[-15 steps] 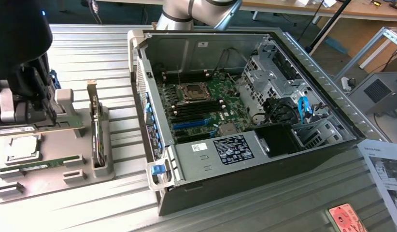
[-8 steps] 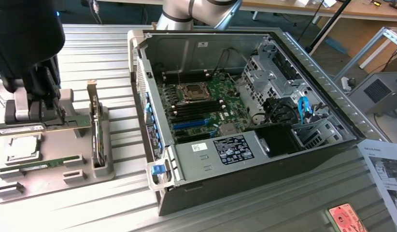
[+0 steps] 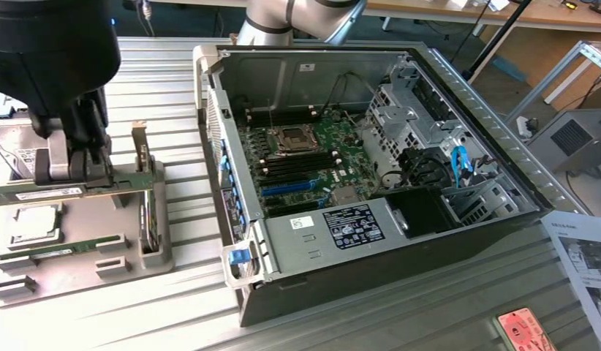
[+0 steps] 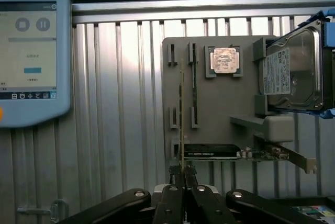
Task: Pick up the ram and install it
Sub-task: 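Pick up the ram and move it above insertion slot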
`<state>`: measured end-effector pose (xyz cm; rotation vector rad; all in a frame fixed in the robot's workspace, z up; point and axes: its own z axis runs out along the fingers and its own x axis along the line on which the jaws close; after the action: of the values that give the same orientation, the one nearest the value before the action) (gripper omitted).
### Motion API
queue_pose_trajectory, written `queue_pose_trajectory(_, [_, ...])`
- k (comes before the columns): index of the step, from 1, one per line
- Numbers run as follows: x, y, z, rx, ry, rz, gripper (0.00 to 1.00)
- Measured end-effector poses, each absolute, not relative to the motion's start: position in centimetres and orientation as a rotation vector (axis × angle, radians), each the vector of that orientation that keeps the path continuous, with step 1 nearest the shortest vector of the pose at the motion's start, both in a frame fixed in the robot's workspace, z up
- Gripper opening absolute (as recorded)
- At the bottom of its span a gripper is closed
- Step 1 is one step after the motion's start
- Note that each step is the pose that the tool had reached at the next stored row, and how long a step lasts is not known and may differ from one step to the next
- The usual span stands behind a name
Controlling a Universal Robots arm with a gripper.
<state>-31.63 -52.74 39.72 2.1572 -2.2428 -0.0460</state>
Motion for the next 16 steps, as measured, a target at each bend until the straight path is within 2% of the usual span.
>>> queue_pose_trajectory(16, [-29.3,-52.7,39.7,2.157,-2.243,-0.046,0.12])
